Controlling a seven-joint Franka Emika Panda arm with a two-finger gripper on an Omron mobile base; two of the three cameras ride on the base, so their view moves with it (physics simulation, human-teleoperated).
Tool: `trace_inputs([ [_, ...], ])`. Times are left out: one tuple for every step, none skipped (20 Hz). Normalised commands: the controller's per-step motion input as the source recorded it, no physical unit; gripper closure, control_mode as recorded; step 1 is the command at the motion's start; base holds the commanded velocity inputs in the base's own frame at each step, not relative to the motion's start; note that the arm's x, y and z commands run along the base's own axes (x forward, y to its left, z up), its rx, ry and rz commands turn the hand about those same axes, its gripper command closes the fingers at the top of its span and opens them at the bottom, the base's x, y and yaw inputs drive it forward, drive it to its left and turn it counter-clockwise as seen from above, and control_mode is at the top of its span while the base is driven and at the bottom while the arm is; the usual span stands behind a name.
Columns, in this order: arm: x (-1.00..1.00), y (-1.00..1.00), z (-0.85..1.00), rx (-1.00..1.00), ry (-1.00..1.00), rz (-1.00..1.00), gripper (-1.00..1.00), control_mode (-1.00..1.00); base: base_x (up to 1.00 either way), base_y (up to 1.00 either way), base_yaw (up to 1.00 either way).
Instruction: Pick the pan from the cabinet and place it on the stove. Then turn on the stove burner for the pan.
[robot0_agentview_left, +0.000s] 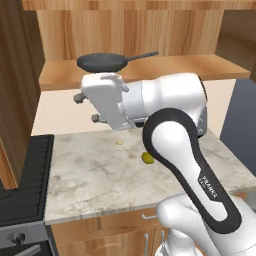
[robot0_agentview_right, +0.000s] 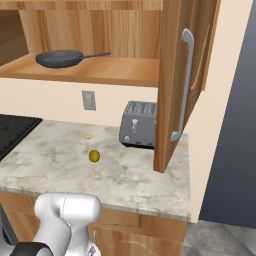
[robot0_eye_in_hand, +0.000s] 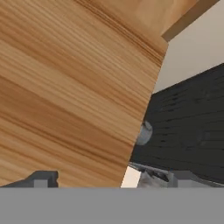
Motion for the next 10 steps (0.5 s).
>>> trace_inputs([
  [0.2, -0.49, 0.13, 0.0, 0.0, -0.29, -1.0, -1.0, 0.0, 0.0, 0.0],
  [0.22, -0.52, 0.14, 0.0, 0.0, -0.29, -1.0, -1.0, 0.0, 0.0, 0.0],
  [0.24, -0.52, 0.14, 0.0, 0.0, -0.29, -1.0, -1.0, 0.0, 0.0, 0.0],
  [0.27, -0.54, 0.14, 0.0, 0.0, -0.28, -1.0, -1.0, 0.0, 0.0, 0.0],
  [0.28, -0.54, 0.14, 0.0, 0.0, -0.28, -1.0, -1.0, 0.0, 0.0, 0.0],
  [0.31, -0.57, 0.14, 0.0, 0.01, -0.27, -1.0, -1.0, 0.0, 0.0, 0.0],
  [0.33, -0.58, 0.14, 0.0, 0.01, -0.26, -1.0, -1.0, 0.0, 0.0, 0.0],
  [0.34, -0.6, 0.13, 0.0, 0.01, -0.25, -1.0, -1.0, 0.0, 0.0, 0.0],
  [0.35, -0.61, 0.13, 0.0, 0.01, -0.25, -1.0, -1.0, 0.0, 0.0, 0.0],
  [0.37, -0.62, 0.12, 0.0, 0.01, -0.24, -1.0, -1.0, 0.0, 0.0, 0.0],
])
